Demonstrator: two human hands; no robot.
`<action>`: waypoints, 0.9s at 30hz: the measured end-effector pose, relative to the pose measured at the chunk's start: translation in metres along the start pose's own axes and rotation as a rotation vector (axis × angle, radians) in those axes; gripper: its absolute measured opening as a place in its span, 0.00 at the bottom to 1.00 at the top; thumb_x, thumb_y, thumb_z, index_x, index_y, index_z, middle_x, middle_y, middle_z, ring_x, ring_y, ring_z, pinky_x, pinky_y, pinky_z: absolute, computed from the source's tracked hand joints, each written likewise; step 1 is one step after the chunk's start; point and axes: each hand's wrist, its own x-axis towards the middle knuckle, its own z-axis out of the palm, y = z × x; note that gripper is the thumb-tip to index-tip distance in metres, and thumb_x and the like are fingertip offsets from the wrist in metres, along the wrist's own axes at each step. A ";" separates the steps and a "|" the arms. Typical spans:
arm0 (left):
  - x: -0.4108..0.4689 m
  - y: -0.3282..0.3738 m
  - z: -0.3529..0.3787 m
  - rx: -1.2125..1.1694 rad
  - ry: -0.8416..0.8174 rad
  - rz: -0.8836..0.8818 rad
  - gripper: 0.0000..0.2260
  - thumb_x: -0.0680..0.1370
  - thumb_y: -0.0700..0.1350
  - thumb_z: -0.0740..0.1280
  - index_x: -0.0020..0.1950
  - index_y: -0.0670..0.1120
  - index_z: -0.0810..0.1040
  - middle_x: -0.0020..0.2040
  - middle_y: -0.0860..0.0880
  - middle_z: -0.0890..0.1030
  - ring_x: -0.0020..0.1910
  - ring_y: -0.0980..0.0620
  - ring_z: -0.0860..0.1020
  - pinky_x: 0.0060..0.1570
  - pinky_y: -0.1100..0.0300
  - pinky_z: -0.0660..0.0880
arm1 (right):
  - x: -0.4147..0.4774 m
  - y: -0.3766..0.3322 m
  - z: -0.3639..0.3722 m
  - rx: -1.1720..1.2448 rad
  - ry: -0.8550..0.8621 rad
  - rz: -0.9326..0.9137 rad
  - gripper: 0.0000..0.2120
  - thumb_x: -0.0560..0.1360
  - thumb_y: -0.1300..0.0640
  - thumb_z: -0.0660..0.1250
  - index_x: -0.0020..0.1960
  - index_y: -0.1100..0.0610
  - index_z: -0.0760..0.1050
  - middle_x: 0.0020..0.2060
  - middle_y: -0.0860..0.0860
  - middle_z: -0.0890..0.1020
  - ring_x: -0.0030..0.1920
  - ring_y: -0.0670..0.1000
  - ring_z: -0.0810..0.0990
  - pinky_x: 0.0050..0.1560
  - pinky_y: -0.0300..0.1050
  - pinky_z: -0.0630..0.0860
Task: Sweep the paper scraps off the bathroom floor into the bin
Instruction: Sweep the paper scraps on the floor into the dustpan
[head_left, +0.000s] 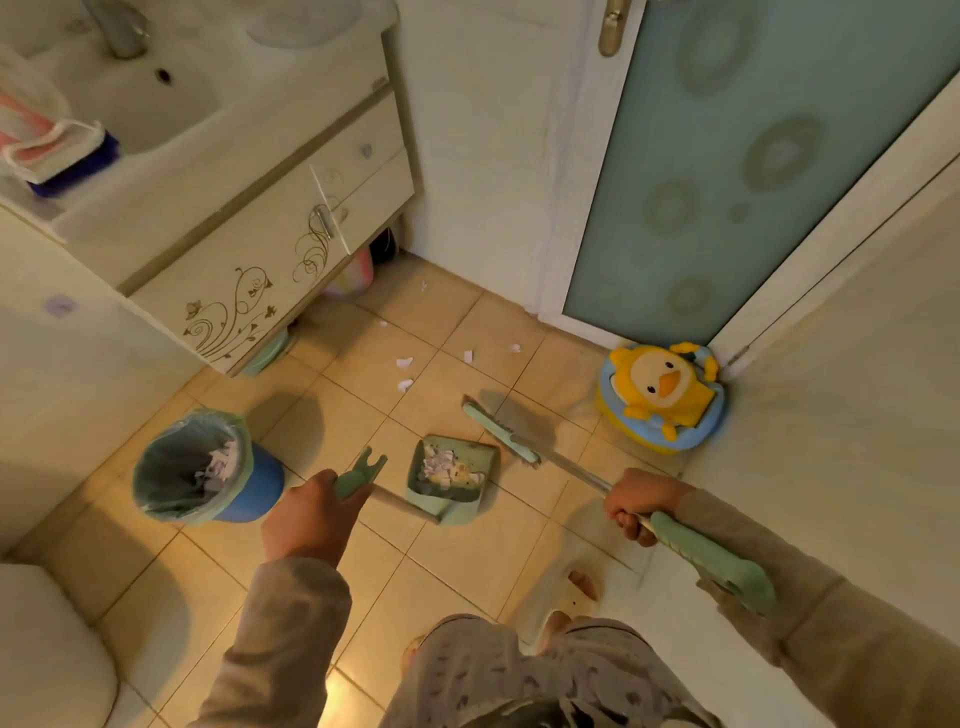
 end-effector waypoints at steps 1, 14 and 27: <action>0.002 0.011 0.002 0.002 0.009 -0.019 0.17 0.75 0.58 0.64 0.45 0.44 0.78 0.30 0.51 0.72 0.32 0.49 0.74 0.31 0.62 0.67 | 0.002 0.000 -0.014 -0.004 -0.013 -0.001 0.18 0.74 0.70 0.55 0.27 0.60 0.61 0.14 0.51 0.68 0.13 0.44 0.66 0.20 0.27 0.63; 0.043 0.113 0.005 -0.042 0.047 -0.138 0.17 0.75 0.58 0.65 0.46 0.44 0.78 0.32 0.49 0.73 0.33 0.49 0.73 0.32 0.60 0.67 | 0.046 -0.034 -0.129 -0.205 -0.014 -0.007 0.23 0.73 0.67 0.57 0.22 0.56 0.57 0.12 0.48 0.65 0.14 0.45 0.65 0.22 0.29 0.62; 0.147 0.170 -0.010 -0.044 -0.008 -0.131 0.16 0.74 0.60 0.65 0.45 0.47 0.78 0.34 0.50 0.76 0.36 0.49 0.78 0.36 0.59 0.75 | 0.089 -0.125 -0.217 -0.265 0.042 -0.064 0.22 0.75 0.68 0.58 0.23 0.59 0.59 0.10 0.49 0.65 0.14 0.46 0.66 0.21 0.31 0.64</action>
